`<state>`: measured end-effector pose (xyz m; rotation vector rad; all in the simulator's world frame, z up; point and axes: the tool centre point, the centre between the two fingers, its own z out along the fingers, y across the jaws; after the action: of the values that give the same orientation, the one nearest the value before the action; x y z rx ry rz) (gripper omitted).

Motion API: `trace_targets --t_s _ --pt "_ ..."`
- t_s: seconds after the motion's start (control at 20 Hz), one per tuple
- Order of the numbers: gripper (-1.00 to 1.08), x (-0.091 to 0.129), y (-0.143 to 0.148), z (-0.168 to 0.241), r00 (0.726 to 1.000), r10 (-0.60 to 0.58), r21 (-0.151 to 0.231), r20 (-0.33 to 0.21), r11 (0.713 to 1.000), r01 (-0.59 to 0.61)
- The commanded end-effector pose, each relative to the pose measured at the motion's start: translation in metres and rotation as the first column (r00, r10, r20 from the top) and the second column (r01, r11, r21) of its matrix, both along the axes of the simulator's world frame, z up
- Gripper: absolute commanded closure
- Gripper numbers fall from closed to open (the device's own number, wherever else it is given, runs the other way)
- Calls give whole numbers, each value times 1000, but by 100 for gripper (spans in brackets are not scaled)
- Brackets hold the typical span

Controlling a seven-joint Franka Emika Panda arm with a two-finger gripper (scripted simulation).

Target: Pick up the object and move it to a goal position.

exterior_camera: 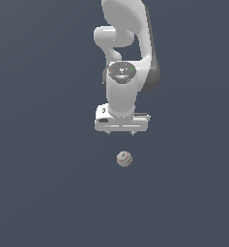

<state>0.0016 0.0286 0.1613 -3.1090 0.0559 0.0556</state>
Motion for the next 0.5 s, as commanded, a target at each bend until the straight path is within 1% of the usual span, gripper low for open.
trace_targets --t_s 0.0,0.25,0.45 --pt "-92 3 1 -2 999 -33 -1 0 999 33" --pt "-92 10 3 -9 992 -126 -5 0 992 126" --pt "-92 18 5 -16 975 -223 -9 1 975 223"
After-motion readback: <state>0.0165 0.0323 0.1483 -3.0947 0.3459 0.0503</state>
